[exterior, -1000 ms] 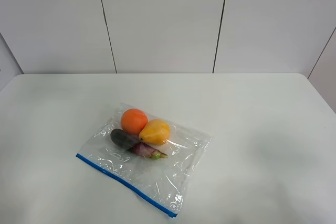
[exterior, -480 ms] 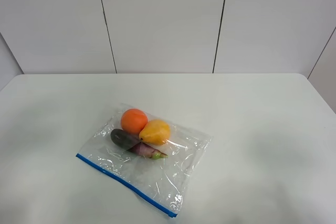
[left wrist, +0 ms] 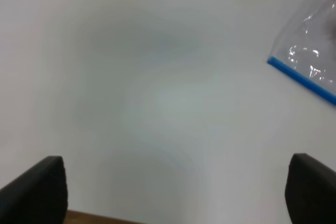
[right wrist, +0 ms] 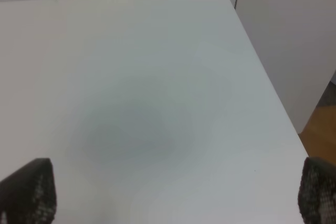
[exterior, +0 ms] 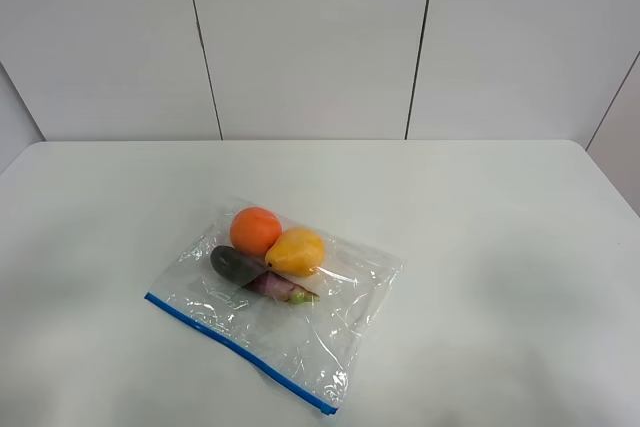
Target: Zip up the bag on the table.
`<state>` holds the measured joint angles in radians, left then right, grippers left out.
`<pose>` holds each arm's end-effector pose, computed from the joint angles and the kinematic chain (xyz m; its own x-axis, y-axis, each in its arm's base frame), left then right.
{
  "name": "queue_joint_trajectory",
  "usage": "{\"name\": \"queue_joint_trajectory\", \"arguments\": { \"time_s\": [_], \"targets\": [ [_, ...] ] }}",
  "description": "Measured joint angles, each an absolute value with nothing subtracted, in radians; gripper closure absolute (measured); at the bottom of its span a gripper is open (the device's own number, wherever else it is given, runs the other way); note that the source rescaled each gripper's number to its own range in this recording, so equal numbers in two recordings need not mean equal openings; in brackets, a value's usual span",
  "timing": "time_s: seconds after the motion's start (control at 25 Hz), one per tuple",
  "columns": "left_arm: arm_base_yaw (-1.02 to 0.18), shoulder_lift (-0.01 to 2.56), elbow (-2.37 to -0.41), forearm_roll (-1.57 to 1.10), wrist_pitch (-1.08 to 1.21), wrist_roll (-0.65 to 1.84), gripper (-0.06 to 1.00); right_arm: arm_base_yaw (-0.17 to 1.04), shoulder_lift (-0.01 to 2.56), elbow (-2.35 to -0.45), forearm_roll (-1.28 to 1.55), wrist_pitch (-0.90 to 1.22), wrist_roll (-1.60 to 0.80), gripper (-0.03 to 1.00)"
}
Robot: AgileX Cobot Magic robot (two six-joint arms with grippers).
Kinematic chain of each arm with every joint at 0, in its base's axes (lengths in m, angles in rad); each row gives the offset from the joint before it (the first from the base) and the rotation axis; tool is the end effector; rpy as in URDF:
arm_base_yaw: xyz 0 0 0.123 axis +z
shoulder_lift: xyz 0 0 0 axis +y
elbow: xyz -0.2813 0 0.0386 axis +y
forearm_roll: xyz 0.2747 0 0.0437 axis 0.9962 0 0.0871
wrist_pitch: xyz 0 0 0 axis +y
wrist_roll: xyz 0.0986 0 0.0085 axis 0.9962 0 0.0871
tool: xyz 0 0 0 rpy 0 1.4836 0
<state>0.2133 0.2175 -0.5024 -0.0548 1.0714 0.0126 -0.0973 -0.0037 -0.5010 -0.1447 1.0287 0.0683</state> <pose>0.0602 0.0082 0.2769 -0.6262 -0.1496 -0.7652 -0.1840 0.9820 -0.0414 0.0257 -0.0148 0.2904 -0.4182 0.0341 -0.9077 0.2052 0.9770 -0.0579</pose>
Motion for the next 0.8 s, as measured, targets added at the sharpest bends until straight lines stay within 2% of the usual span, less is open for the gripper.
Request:
{"name": "queue_joint_trajectory", "arguments": {
  "time_s": [0.48,0.8],
  "targets": [
    [0.156,0.003,-0.499,-0.054,1.070,0.013,0.00,-0.097,-0.004,-0.501,-0.145,1.029,0.068,-0.03],
    [0.156,-0.005,-0.499,-0.054,1.071,0.013,0.00,-0.097,-0.004,-0.501,-0.145,1.029,0.068,-0.03]
  ]
}}
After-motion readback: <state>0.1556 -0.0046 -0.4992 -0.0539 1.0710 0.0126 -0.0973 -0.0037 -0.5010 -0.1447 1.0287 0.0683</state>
